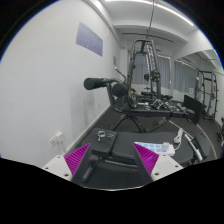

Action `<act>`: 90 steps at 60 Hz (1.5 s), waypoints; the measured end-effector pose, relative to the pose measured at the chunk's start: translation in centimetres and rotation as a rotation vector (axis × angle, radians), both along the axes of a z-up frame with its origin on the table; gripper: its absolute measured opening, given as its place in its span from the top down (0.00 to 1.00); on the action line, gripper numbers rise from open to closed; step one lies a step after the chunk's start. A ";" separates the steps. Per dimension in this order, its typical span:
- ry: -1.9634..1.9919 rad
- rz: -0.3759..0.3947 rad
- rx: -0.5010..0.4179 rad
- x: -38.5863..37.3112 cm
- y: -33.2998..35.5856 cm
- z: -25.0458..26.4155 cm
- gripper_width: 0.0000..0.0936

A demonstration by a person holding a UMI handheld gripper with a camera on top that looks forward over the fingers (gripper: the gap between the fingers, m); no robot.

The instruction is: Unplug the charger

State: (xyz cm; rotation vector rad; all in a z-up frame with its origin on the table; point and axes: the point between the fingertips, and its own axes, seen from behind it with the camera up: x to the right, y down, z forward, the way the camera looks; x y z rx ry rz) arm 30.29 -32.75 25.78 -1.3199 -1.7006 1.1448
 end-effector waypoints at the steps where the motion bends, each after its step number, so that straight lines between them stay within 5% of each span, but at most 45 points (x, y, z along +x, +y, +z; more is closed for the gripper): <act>1: -0.003 -0.008 0.000 -0.1 0.2 -0.1 0.09; 41: -0.095 -0.331 0.051 -7.4 24.1 -11.8 0.08; 71: -0.009 -0.365 0.046 -23.1 30.2 -20.1 0.08; 90: 0.013 -0.316 0.035 -30.8 30.3 -23.3 0.10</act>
